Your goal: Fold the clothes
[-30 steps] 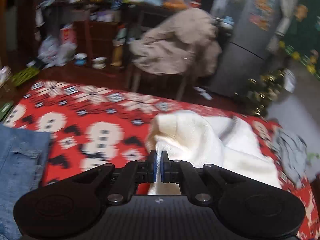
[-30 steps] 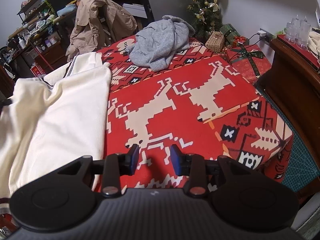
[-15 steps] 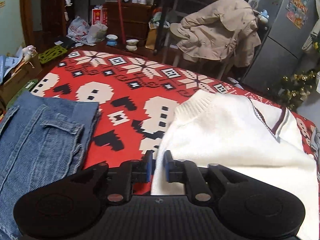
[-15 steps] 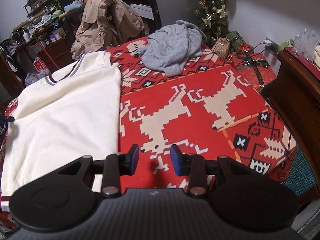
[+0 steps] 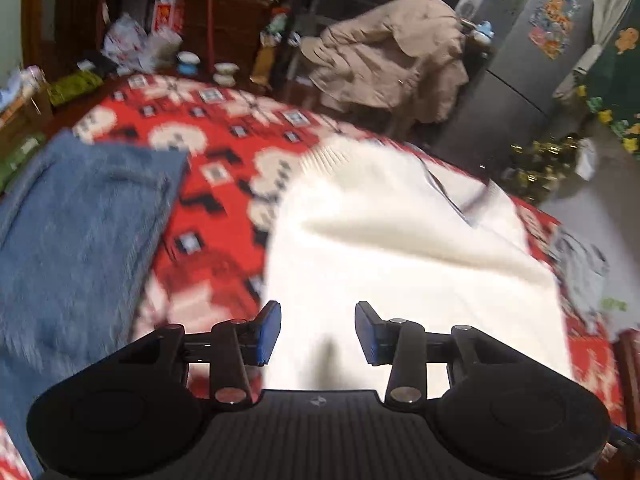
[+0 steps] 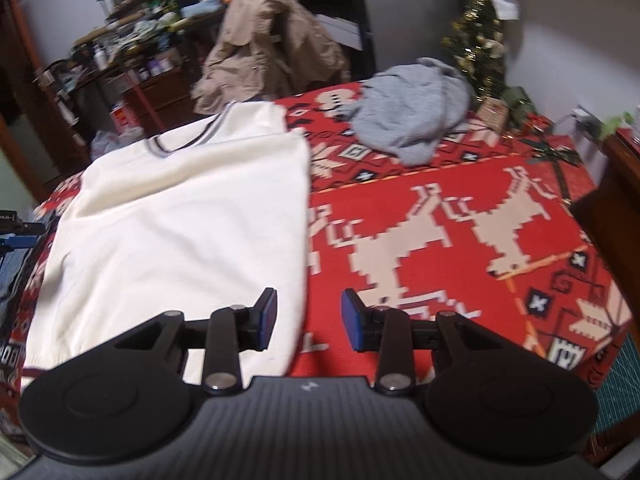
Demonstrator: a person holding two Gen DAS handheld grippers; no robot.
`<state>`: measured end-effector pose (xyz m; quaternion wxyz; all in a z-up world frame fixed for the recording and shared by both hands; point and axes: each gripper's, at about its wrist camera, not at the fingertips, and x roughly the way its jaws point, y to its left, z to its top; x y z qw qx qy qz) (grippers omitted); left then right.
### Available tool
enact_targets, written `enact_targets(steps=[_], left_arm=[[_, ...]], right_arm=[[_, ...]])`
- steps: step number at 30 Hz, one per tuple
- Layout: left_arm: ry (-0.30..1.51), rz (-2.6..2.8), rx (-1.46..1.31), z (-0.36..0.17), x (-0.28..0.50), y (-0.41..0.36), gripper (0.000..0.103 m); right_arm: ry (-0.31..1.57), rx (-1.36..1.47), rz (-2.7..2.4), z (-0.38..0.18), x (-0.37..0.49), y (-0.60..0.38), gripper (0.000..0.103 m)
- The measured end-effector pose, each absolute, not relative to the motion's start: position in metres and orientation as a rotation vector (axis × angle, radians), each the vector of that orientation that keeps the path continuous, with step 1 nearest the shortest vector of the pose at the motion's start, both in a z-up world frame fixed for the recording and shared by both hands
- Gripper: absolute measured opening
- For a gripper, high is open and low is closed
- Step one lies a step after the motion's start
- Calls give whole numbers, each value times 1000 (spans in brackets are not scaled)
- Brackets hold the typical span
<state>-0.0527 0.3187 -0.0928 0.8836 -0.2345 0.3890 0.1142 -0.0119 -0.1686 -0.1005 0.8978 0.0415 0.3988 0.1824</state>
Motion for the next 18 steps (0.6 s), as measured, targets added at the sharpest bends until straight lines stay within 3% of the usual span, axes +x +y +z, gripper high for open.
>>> enact_targets(steps=[14, 18], left_arm=[[803, 156, -766, -128, -147, 293, 43], [813, 150, -834, -135, -161, 295, 43]], right_arm=[[865, 119, 470, -122, -36, -158, 39], [866, 153, 480, -121, -41, -161, 44]])
